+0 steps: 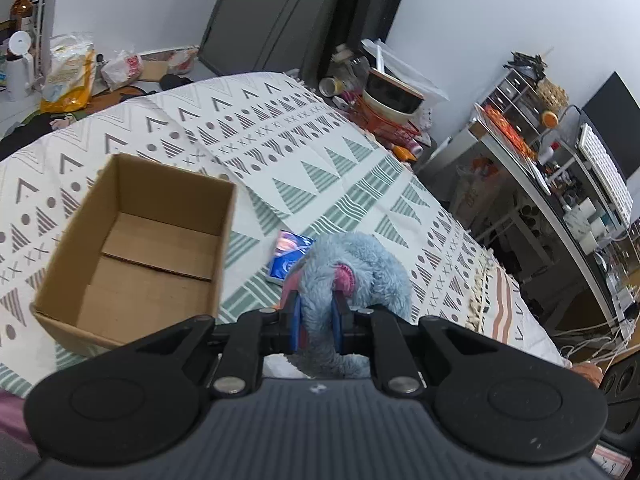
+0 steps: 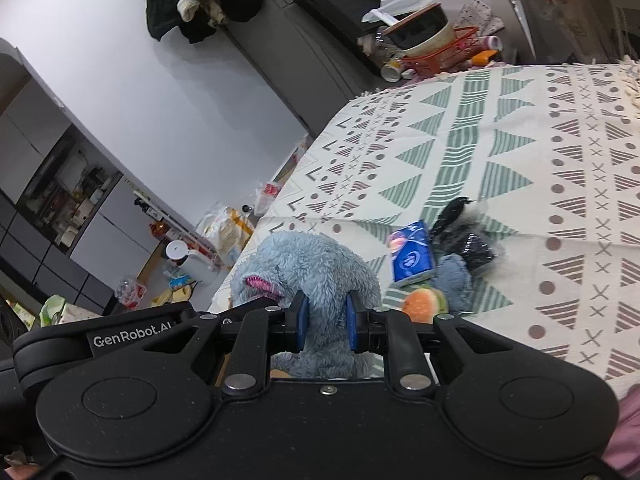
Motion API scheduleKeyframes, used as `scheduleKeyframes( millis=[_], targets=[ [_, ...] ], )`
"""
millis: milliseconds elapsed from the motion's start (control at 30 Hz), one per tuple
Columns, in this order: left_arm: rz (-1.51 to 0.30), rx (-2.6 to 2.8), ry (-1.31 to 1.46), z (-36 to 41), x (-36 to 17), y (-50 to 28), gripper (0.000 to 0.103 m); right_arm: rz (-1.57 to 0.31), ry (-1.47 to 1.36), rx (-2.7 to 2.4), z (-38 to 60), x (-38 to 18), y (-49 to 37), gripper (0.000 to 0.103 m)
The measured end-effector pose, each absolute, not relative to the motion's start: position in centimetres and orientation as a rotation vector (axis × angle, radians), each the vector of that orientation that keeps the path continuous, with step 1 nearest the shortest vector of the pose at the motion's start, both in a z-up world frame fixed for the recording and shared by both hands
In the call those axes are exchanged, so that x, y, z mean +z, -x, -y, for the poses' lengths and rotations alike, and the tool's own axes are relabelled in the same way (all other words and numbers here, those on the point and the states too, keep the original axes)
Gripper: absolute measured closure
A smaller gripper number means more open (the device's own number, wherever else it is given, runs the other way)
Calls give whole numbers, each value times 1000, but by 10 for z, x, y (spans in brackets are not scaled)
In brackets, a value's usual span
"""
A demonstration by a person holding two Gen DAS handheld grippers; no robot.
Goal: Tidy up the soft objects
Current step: 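Lift the grey plush with the right tool and carry it over the box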
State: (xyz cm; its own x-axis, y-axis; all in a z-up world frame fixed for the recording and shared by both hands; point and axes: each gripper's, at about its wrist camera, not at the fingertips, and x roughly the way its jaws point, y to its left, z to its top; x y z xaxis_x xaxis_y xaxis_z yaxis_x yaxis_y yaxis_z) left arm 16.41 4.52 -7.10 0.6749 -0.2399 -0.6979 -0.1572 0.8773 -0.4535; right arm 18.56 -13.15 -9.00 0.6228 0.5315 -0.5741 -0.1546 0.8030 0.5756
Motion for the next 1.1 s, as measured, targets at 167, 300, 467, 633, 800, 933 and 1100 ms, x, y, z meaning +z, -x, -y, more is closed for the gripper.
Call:
scheduleKeyframes(
  millis=[167, 300, 467, 633, 800, 933, 1100],
  targets=[
    [-829, -23, 524, -62, -69, -162, 88, -818, -505, 437, 113, -88, -189, 84],
    [-825, 4, 536, -77, -69, -161, 88, -828, -497, 457, 97, -89, -192, 84],
    [-821, 35, 551, -97, -71, -161, 88, -845, -487, 479, 76, -92, -196, 84],
    [-826, 67, 570, -118, -78, -161, 88, -865, -475, 496, 57, -98, -201, 84],
    [-834, 93, 587, -136, -86, -163, 88, -891, -462, 509, 38, -107, -207, 84],
    [-844, 115, 607, -151, -95, -163, 88, -919, -453, 518, 24, -116, -211, 84],
    [-873, 154, 630, -167, -109, -164, 89, -963, -439, 526, 8, -131, -215, 84]
  ],
)
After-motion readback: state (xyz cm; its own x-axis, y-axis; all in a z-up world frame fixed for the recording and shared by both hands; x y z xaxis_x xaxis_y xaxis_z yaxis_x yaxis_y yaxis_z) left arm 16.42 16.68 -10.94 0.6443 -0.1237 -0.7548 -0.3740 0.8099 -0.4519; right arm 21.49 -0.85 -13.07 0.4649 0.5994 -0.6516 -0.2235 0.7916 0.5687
